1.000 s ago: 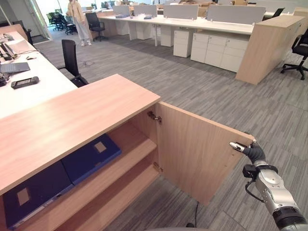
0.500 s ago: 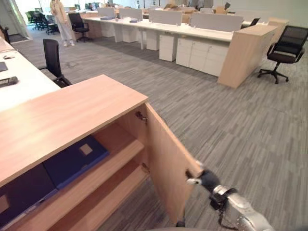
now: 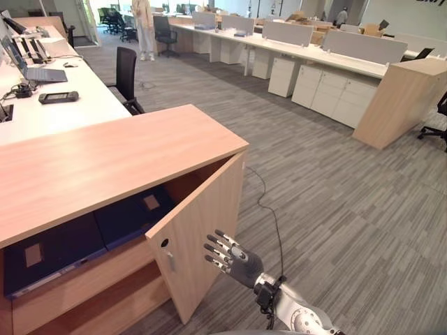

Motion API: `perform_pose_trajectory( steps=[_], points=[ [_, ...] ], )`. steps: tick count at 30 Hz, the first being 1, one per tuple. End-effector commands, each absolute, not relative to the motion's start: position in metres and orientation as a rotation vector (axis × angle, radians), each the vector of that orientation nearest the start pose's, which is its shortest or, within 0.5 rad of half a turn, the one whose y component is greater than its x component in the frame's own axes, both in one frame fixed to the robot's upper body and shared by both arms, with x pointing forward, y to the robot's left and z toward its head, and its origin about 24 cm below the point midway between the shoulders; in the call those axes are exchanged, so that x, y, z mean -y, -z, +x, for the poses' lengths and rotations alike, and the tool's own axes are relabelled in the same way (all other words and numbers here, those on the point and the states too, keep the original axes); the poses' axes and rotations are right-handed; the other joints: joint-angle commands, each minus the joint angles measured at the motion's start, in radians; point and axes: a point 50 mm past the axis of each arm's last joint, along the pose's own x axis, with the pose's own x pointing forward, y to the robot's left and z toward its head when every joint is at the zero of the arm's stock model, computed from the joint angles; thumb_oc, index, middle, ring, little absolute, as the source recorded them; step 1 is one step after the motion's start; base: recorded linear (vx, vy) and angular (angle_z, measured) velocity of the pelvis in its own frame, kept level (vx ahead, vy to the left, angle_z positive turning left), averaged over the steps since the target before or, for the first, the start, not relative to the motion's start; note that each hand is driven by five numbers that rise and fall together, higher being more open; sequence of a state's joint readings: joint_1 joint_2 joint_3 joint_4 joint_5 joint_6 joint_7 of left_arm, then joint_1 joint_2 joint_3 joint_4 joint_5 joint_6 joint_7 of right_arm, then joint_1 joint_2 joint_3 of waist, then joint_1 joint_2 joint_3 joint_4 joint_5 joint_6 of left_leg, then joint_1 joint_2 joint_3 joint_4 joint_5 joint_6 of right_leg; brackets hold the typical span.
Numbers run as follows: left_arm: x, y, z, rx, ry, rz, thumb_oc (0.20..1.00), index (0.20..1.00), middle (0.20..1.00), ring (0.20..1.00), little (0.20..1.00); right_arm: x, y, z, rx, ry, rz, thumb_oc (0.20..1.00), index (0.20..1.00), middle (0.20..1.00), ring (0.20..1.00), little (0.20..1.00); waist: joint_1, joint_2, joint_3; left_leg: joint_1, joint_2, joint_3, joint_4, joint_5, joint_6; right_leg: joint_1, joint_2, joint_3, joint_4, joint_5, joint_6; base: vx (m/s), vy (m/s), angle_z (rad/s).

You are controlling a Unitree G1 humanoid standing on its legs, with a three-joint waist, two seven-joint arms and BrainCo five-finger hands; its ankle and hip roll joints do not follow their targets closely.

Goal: Put the empty folder in the office cabinet

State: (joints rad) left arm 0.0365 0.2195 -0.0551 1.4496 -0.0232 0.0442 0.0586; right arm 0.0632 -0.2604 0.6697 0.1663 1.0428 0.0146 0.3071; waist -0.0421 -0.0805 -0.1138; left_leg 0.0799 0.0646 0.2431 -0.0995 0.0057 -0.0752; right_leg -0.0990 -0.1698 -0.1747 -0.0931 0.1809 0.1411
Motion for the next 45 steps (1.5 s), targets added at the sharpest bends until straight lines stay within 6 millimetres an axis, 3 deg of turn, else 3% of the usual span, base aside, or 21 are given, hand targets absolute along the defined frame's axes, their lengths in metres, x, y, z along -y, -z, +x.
perform_pose_trajectory(
  steps=[1, 4, 5, 7, 9, 10, 11, 13, 14, 18, 19, 20, 26, 32, 33, 34, 35, 37, 42, 43, 45],
  points=[
    [-0.23, 0.173, 0.03, -1.52, -0.157, 0.217, 1.0, 1.0, 1.0, 1.0, 1.0, 0.036, 0.006, 0.193, -0.403, -0.777, 0.893, 1.0, 1.0, 1.0, 1.0, 1.0, 0.031, -0.019, 0.087, -0.015, -0.05, -0.051, 0.012, -0.054, 0.026, 0.016, -0.014, -0.003, 0.013, -0.056, 0.047, -0.03, 0.058, 0.24],
    [-0.235, 0.172, 0.031, -1.51, -0.151, 0.224, 1.0, 1.0, 1.0, 1.0, 1.0, 0.052, 0.016, 0.195, -0.414, -0.727, 0.814, 1.0, 1.0, 1.0, 1.0, 1.0, 0.04, -0.012, 0.098, -0.029, -0.067, -0.076, 0.012, -0.05, 0.034, 0.01, -0.041, -0.015, 0.035, -0.055, 0.057, -0.05, 0.065, 0.3],
    [-0.238, 0.171, 0.034, -1.495, -0.142, 0.234, 1.0, 1.0, 1.0, 1.0, 1.0, 0.075, 0.03, 0.199, -0.43, -0.656, 0.658, 1.0, 1.0, 1.0, 1.0, 1.0, 0.045, 0.003, 0.119, -0.038, -0.087, -0.115, 0.012, -0.047, 0.043, -0.008, -0.091, -0.022, 0.106, -0.061, 0.064, -0.05, 0.064, 0.37],
    [-0.239, 0.171, 0.036, -1.486, -0.134, 0.239, 1.0, 1.0, 1.0, 1.0, 1.0, 0.085, 0.037, 0.198, -0.448, -0.624, 0.599, 1.0, 1.0, 1.0, 1.0, 1.0, 0.045, 0.01, 0.128, -0.04, -0.096, -0.142, 0.012, -0.046, 0.044, -0.014, -0.114, -0.025, 0.135, -0.066, 0.066, -0.05, 0.056, 0.49],
    [-0.24, 0.17, 0.045, -1.457, -0.112, 0.262, 1.0, 1.0, 1.0, 1.0, 1.0, 0.111, 0.058, 0.193, -0.515, -0.521, 0.489, 1.0, 1.0, 1.0, 1.0, 1.0, 0.035, 0.023, 0.143, -0.047, -0.102, -0.215, 0.012, -0.039, 0.042, -0.012, -0.138, 0.017, 0.182, -0.076, 0.069, -0.02, -0.01, 0.61],
    [-0.24, 0.17, 0.045, -1.457, -0.112, 0.262, 1.0, 1.0, 1.0, 1.0, 1.0, 0.111, 0.058, 0.193, -0.515, -0.521, 0.489, 1.0, 1.0, 1.0, 1.0, 1.0, 0.034, 0.023, 0.141, -0.05, -0.103, -0.215, 0.012, -0.037, 0.043, -0.015, -0.139, 0.016, 0.181, -0.074, 0.069, -0.01, -0.045, 0.64],
    [-0.24, 0.169, 0.05, -1.436, -0.097, 0.266, 1.0, 1.0, 1.0, 1.0, 1.0, 0.131, 0.075, 0.19, -0.584, -0.447, 0.352, 1.0, 1.0, 1.0, 1.0, 1.0, 0.009, 0.03, 0.144, -0.054, -0.096, -0.26, 0.012, -0.028, 0.037, -0.024, -0.086, 0.153, 0.187, -0.12, 0.057, 0.0, -0.03, 0.92],
    [-0.242, 0.168, 0.054, -1.426, -0.089, 0.265, 1.0, 1.0, 1.0, 1.0, 1.0, 0.154, 0.098, 0.181, -0.698, -0.365, 0.182, 1.0, 1.0, 1.0, 1.0, 1.0, -0.009, 0.029, 0.142, -0.064, -0.098, -0.299, 0.012, -0.017, 0.036, -0.057, 0.008, 0.308, 0.175, -0.157, 0.046, 0.02, -0.047, 1.35],
    [-0.245, 0.167, 0.056, -1.422, -0.089, 0.271, 1.0, 1.0, 1.0, 1.0, 1.0, 0.164, 0.109, 0.172, -0.764, -0.303, 0.16, 1.0, 1.0, 1.0, 1.0, 1.0, -0.007, 0.023, 0.133, -0.08, -0.107, -0.323, 0.012, -0.009, 0.034, -0.045, 0.023, 0.335, 0.145, -0.159, 0.047, 0.06, -0.099, 1.8],
    [-0.245, 0.168, 0.051, -1.439, -0.099, 0.246, 1.0, 1.0, 1.0, 1.0, 1.0, 0.189, 0.14, 0.138, -0.983, -0.153, 0.067, 1.0, 1.0, 1.0, 1.0, 1.0, 0.004, 0.026, 0.114, -0.097, -0.101, -0.404, 0.012, -0.002, 0.019, 0.006, 0.045, 0.282, 0.09, -0.158, 0.03, 0.06, -0.178, 1.14],
    [-0.245, 0.168, 0.051, -1.438, -0.099, 0.246, 1.0, 1.0, 1.0, 1.0, 1.0, 0.189, 0.14, 0.138, -0.983, -0.153, 0.067, 1.0, 1.0, 1.0, 1.0, 1.0, 0.003, 0.027, 0.115, -0.096, -0.1, -0.406, 0.012, -0.003, 0.019, 0.008, 0.045, 0.28, 0.089, -0.157, 0.03, 0.08, -0.196, 0.61],
    [-0.244, 0.168, 0.048, -1.45, -0.11, 0.229, 1.0, 1.0, 1.0, 1.0, 1.0, 0.194, 0.151, 0.122, -1.075, -0.098, 0.041, 1.0, 1.0, 1.0, 1.0, 1.0, 0.012, 0.029, 0.103, -0.103, -0.087, -0.42, 0.012, 0.0, 0.009, 0.031, 0.056, 0.254, 0.06, -0.161, 0.021, 0.08, -0.183, 0.61],
    [-0.239, 0.17, 0.046, -1.461, -0.114, 0.204, 1.0, 1.0, 1.0, 1.0, 1.0, 0.206, 0.169, 0.081, -1.267, 0.148, 0.094, 1.0, 1.0, 1.0, 1.0, 1.0, 0.035, 0.034, 0.093, -0.099, -0.044, -0.468, 0.012, 0.011, -0.026, 0.076, 0.095, 0.184, 0.036, -0.19, -0.008, 0.08, -0.203, 0.33],
    [-0.233, 0.17, 0.054, -1.431, -0.163, 0.161, 1.0, 1.0, 1.0, 1.0, 1.0, 0.21, 0.171, 0.071, -1.263, 0.368, 0.241, 1.0, 1.0, 1.0, 1.0, 1.0, 0.045, 0.044, 0.126, -0.112, -0.009, -0.507, 0.033, 0.03, -0.058, 0.097, 0.117, 0.115, 0.055, -0.224, -0.03, 0.01, -0.125, 0.39],
    [-0.23, 0.17, 0.059, -1.415, -0.165, 0.155, 1.0, 1.0, 1.0, 1.0, 1.0, 0.214, 0.17, 0.072, -1.248, 0.405, 0.258, 1.0, 1.0, 1.0, 1.0, 1.0, 0.046, 0.042, 0.147, -0.146, -0.006, -0.482, 0.076, 0.031, -0.06, 0.099, 0.109, 0.093, 0.062, -0.23, -0.031, -0.19, -0.015, 0.58],
    [-0.223, 0.171, 0.066, -1.387, -0.163, 0.139, 1.0, 1.0, 1.0, 1.0, 1.0, 0.222, 0.169, 0.073, -1.239, 0.451, 0.261, 1.0, 1.0, 1.0, 1.0, 1.0, 0.036, 0.042, 0.179, -0.192, 0.03, -0.32, 0.152, 0.014, -0.047, 0.099, 0.086, 0.041, 0.082, -0.24, -0.032, -0.24, -0.02, 0.85],
    [-0.217, 0.171, 0.072, -1.376, -0.141, 0.132, 1.0, 1.0, 1.0, 1.0, 1.0, 0.224, 0.169, 0.073, -1.243, 0.455, 0.249, 1.0, 1.0, 1.0, 1.0, 1.0, 0.032, 0.044, 0.186, -0.186, 0.058, -0.225, 0.175, 0.004, -0.037, 0.097, 0.08, 0.018, 0.088, -0.241, -0.035, -0.21, -0.015, 1.52],
    [-0.211, 0.171, 0.078, -1.355, -0.124, 0.126, 1.0, 1.0, 1.0, 1.0, 1.0, 0.224, 0.17, 0.07, -1.254, 0.499, 0.281, 1.0, 1.0, 1.0, 1.0, 1.0, 0.021, 0.045, 0.182, -0.192, 0.075, -0.135, 0.25, -0.031, -0.028, 0.092, 0.069, -0.029, 0.079, -0.232, -0.044, -0.14, -0.025, 1.66],
    [-0.204, 0.173, 0.075, -1.356, -0.124, 0.081, 1.0, 1.0, 1.0, 1.0, 1.0, 0.23, 0.17, 0.06, -1.278, 0.546, 0.297, 1.0, 1.0, 1.0, 1.0, 1.0, 0.012, 0.056, 0.165, -0.128, 0.101, -0.103, 0.223, -0.044, -0.039, 0.094, 0.051, -0.093, 0.063, -0.224, -0.041, -0.02, 0.054, 0.92],
    [-0.202, 0.174, 0.071, -1.362, -0.13, 0.068, 1.0, 1.0, 1.0, 1.0, 1.0, 0.235, 0.169, 0.059, -1.255, 0.612, 0.35, 1.0, 1.0, 1.0, 1.0, 1.0, 0.012, 0.074, 0.144, -0.085, 0.119, -0.094, 0.166, -0.026, -0.059, 0.098, 0.03, -0.143, 0.065, -0.22, -0.033, 0.04, 0.136, 0.86],
    [-0.201, 0.174, 0.07, -1.364, -0.132, 0.062, 1.0, 1.0, 1.0, 1.0, 1.0, 0.237, 0.169, 0.059, -1.239, 0.64, 0.371, 1.0, 1.0, 1.0, 1.0, 1.0, 0.012, 0.082, 0.141, -0.076, 0.127, -0.081, 0.146, -0.015, -0.066, 0.1, 0.02, -0.17, 0.067, -0.218, -0.031, 0.01, 0.127, 0.9]
  ],
)
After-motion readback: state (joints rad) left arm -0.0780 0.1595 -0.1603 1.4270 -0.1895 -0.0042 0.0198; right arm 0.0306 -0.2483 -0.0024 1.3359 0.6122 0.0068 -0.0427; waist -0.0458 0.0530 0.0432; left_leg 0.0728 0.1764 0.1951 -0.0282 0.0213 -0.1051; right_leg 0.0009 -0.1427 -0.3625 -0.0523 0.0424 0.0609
